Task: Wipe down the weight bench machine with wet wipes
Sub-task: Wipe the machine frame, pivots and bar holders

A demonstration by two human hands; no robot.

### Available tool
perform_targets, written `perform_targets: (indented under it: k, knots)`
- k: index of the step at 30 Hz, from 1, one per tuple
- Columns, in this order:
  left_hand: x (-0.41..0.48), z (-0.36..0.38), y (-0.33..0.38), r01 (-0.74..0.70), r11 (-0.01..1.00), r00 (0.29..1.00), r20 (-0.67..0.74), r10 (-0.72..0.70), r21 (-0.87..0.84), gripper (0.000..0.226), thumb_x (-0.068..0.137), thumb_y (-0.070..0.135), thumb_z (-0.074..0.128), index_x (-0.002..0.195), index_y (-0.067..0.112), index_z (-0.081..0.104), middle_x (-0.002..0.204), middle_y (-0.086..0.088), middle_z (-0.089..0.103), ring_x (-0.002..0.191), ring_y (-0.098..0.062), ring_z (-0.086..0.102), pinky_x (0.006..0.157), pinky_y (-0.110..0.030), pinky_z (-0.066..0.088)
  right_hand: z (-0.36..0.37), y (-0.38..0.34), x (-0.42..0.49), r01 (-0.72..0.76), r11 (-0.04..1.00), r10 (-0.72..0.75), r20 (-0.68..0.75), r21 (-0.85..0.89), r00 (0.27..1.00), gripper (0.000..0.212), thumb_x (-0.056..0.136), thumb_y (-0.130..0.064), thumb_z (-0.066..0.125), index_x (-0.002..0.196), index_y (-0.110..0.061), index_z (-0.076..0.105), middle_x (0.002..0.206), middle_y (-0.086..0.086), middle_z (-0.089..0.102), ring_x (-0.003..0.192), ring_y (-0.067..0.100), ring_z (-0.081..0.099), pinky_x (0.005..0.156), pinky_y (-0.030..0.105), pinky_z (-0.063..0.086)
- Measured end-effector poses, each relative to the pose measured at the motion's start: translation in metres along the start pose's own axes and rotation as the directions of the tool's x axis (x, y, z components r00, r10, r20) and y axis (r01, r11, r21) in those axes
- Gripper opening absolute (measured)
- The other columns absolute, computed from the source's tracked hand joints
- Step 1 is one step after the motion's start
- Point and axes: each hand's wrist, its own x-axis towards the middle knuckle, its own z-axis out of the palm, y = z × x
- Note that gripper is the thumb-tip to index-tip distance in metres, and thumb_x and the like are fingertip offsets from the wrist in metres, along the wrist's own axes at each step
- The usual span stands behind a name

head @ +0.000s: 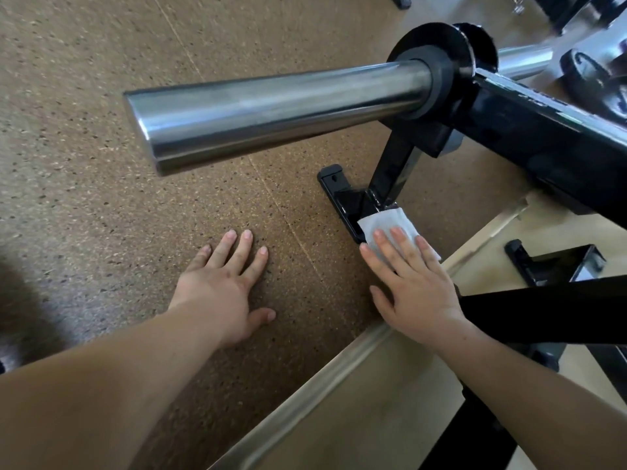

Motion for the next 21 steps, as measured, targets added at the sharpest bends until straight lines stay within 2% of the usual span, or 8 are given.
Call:
perform_targets:
  k: [2,7,9,11,13,16,19,21]
  knots:
    - [0.000,-0.001,0.001,0.006,1.000,1.000,0.012,-0.006,-0.001,0.102,0.089,0.085,0.025,0.159,0.030,-0.024,0.165,-0.004,-0.034,0.155,-0.027,-0.025,0.129,-0.048,0.001,-0.004,0.003,0.002,0.005,0.998,-0.006,0.017,0.069,1.000,0.077,0.100,-0.049,0.044,0.166,-0.028,0.010,0.173,-0.003,0.010,0.160,0.017,-0.005,0.129,0.050,0.015]
    - [0.001,-0.004,0.001,0.011,1.000,0.999,0.052,-0.010,-0.023,0.102,0.090,0.084,0.029,0.158,0.031,-0.025,0.165,-0.003,-0.035,0.155,-0.025,-0.026,0.128,-0.047,-0.002,-0.026,0.008,0.000,-0.037,0.975,0.001,0.160,0.220,0.987,0.076,0.099,-0.064,0.023,0.160,-0.034,-0.013,0.168,-0.018,-0.011,0.152,0.001,-0.027,0.130,0.038,0.000]
    - [0.002,-0.003,0.001,0.014,1.000,0.999,0.051,-0.012,-0.027,0.102,0.090,0.084,0.030,0.159,0.031,-0.025,0.164,-0.003,-0.035,0.155,-0.026,-0.027,0.128,-0.048,-0.002,-0.029,0.008,-0.014,-0.054,0.980,0.016,0.198,0.192,0.980,0.074,0.099,-0.065,0.017,0.160,-0.031,-0.007,0.168,-0.017,-0.005,0.154,0.003,-0.023,0.131,0.039,0.005]
    - [0.002,-0.003,0.002,0.012,0.999,0.998,0.054,-0.011,-0.035,0.102,0.091,0.083,0.030,0.158,0.030,-0.026,0.164,-0.004,-0.036,0.154,-0.027,-0.027,0.128,-0.049,-0.003,-0.027,0.005,-0.035,-0.067,0.994,0.049,0.188,0.092,0.981,0.075,0.100,-0.063,0.014,0.163,-0.023,0.013,0.169,-0.009,0.016,0.159,0.013,-0.006,0.129,0.045,0.018]
    - [0.002,-0.003,0.000,0.015,0.999,0.998,0.061,-0.012,-0.046,0.102,0.091,0.083,0.031,0.158,0.030,-0.026,0.164,-0.004,-0.036,0.154,-0.027,-0.027,0.128,-0.049,-0.003,-0.024,-0.001,-0.055,-0.087,0.996,0.082,0.237,0.010,0.968,0.077,0.100,-0.064,0.010,0.163,-0.020,0.020,0.168,-0.004,0.021,0.159,0.020,0.000,0.129,0.048,0.016]
    - [0.003,-0.005,0.003,0.008,0.998,0.998,0.068,-0.004,-0.058,0.103,0.091,0.082,0.034,0.159,0.030,-0.024,0.165,-0.004,-0.035,0.155,-0.027,-0.026,0.128,-0.049,-0.002,-0.024,-0.006,-0.066,-0.112,0.994,0.110,0.274,-0.007,0.956,0.077,0.101,-0.066,0.009,0.162,-0.020,0.018,0.168,-0.003,0.021,0.160,0.022,0.000,0.129,0.049,0.012]
    - [0.003,-0.005,0.002,0.009,0.998,0.997,0.073,-0.005,-0.055,0.104,0.091,0.081,0.036,0.159,0.029,-0.023,0.165,-0.004,-0.034,0.155,-0.028,-0.025,0.128,-0.049,-0.001,-0.025,-0.006,-0.036,-0.118,0.992,0.105,0.240,0.044,0.965,0.076,0.101,-0.067,0.010,0.164,-0.024,0.005,0.171,-0.006,0.008,0.159,0.020,-0.013,0.130,0.048,0.007]
    - [0.003,-0.005,0.002,0.007,0.998,0.997,0.081,-0.002,-0.056,0.104,0.091,0.081,0.037,0.159,0.029,-0.023,0.165,-0.005,-0.034,0.155,-0.028,-0.024,0.128,-0.050,0.000,-0.027,-0.009,-0.004,-0.099,0.991,0.075,0.249,0.085,0.966,0.073,0.104,-0.064,0.014,0.164,-0.028,-0.008,0.172,-0.009,-0.009,0.155,0.018,-0.028,0.130,0.047,-0.004]
